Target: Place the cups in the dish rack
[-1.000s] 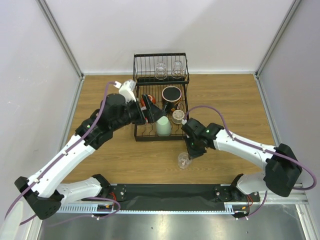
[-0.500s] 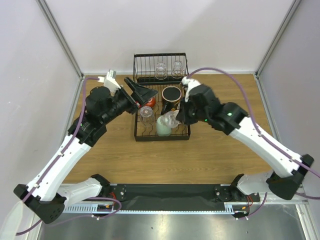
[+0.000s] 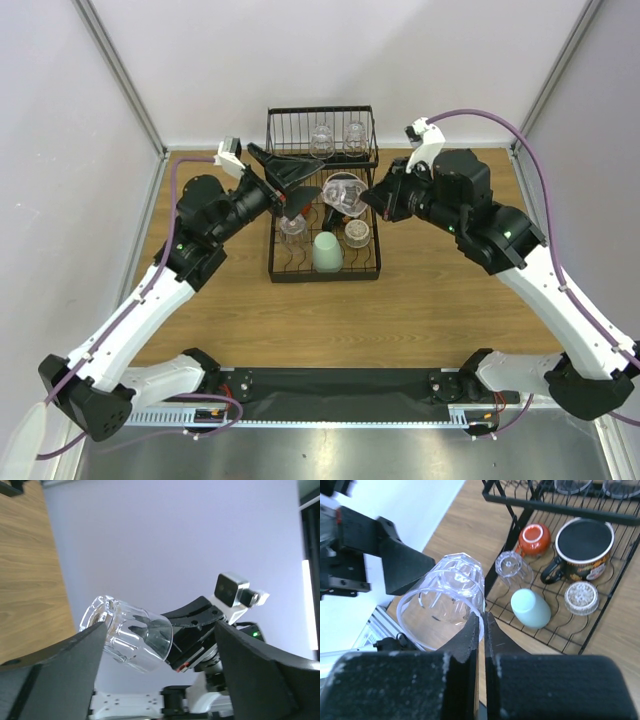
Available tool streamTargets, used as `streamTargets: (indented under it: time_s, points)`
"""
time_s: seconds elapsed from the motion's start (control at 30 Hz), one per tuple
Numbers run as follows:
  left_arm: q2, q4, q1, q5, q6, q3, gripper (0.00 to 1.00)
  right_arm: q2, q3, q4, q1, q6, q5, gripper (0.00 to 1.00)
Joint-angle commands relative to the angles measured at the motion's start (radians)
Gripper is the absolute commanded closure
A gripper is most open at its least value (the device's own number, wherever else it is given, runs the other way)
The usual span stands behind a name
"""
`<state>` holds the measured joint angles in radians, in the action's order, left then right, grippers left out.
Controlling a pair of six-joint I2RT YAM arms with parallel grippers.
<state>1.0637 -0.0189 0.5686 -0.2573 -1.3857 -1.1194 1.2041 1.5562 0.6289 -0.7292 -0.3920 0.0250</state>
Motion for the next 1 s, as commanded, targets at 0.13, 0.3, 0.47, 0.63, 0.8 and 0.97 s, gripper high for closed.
streamTargets:
  time_s: [0.13, 0.3, 0.47, 0.63, 0.8, 0.97]
  points:
    - [0.035, -0.164, -0.004, -0.076, -0.211, 0.073, 0.13, -0.071, -0.031, -0.167, 0.019, -0.044, 0.004, 1.00]
    - [0.033, -0.153, -0.004, -0.086, -0.208, 0.076, 0.13, -0.063, -0.021, -0.179, 0.022, -0.041, -0.002, 1.00]
    - [0.027, -0.127, -0.006, -0.074, -0.210, 0.076, 0.12, -0.063, -0.013, -0.196, 0.027, -0.034, 0.012, 1.00]
    - [0.033, -0.127, 0.002, -0.095, -0.262, 0.099, 0.13, -0.043, 0.008, -0.210, 0.027, -0.031, 0.026, 1.00]
    - [0.024, -0.164, 0.016, -0.086, -0.345, 0.136, 0.17, -0.028, -0.022, -0.222, 0.011, -0.038, 0.076, 1.00]
    - [0.019, -0.159, 0.039, -0.065, -0.410, 0.142, 0.17, -0.026, -0.045, -0.247, -0.018, -0.030, 0.063, 1.00]
